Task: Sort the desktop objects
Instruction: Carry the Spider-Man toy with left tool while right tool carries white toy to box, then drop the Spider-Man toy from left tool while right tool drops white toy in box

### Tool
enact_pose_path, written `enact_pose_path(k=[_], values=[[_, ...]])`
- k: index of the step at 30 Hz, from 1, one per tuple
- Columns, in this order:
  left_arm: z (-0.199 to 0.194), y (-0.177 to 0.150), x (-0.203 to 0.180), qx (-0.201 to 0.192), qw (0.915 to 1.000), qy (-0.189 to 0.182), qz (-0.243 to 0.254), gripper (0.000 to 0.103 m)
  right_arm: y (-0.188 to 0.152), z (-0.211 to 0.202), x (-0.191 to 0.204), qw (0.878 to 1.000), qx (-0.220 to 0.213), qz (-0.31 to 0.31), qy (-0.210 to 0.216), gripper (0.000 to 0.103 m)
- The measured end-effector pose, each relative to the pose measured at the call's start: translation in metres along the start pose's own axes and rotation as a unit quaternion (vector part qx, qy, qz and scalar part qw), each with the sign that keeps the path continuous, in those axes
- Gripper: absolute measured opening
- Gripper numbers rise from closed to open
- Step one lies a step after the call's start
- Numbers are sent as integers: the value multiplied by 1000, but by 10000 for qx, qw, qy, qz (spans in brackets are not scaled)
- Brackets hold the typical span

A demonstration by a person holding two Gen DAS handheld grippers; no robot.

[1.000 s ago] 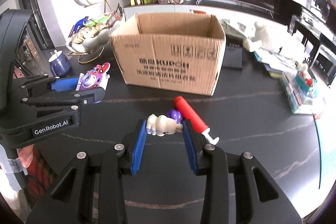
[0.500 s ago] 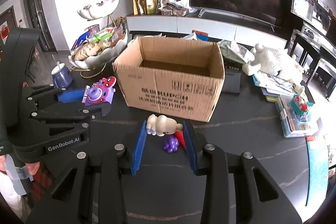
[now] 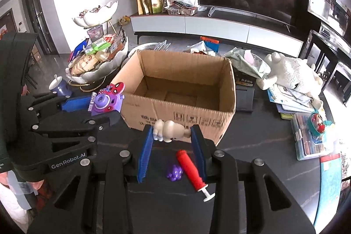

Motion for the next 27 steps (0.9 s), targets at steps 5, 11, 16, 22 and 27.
enact_pose_path(k=[5,11,16,22,27], values=[[5,20,3,-37,9999,90,31,44,18,9,-7,10000,50,48,6,32],[18,36,6,-32,9999,141,-10,44,35,25,-14,9999,106,79,-61,33],[38,41,7,100,9999,93,-62,44,44,43,-21,9997,197,120,-100,32],[57,44,10,192,9997,109,-108,44,45,68,-30,9990,380,200,-129,32],[67,48,12,234,9995,112,-154,44,45,82,-36,9986,444,251,-142,32]])
Point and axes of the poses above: each gripper's, at about its wrist camera, not at the fingertips, and z roughly the way its jaws point, x to its left, y to its top, the point moved 8 cm from there along z, roughly the way its jaws point, and after that the axes turned 1 degree about x, right-handed, at the moved point
